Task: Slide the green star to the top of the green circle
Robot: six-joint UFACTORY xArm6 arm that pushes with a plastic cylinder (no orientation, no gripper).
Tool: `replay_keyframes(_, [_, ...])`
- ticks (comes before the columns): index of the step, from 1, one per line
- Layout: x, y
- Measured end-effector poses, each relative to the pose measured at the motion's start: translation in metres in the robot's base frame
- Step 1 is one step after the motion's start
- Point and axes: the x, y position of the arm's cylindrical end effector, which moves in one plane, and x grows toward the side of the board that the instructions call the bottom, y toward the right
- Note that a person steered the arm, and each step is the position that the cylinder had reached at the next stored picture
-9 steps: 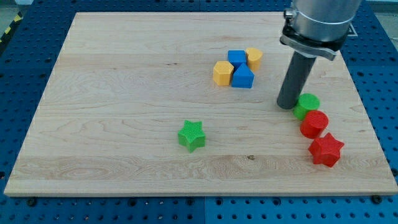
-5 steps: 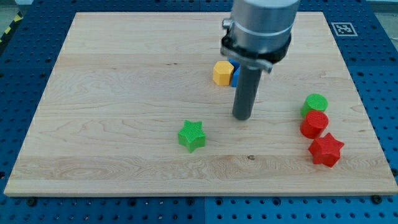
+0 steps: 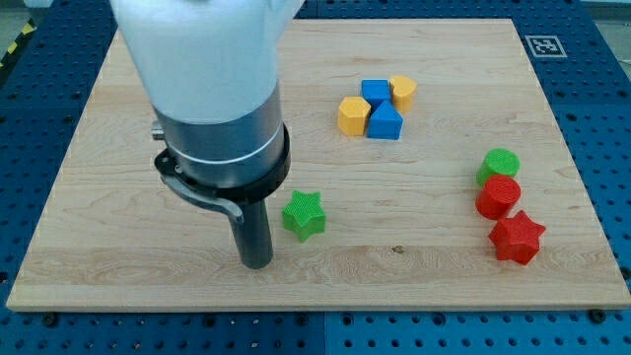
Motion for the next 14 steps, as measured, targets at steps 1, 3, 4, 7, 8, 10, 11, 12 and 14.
replay_keyframes(1, [-0.013,0.001])
replay_keyframes(3, [-0.018,0.045])
replay_keyframes(4, [-0.024,0.082])
replay_keyframes(7, [-0.019,0.052])
replay_keyframes(8, [-0.029,0.051])
replay_keyframes(10, [-0.04,0.057])
replay_keyframes(11, [-0.047,0.057])
replay_keyframes(12, [-0.049,0.064])
replay_keyframes(14, [-0.063,0.102])
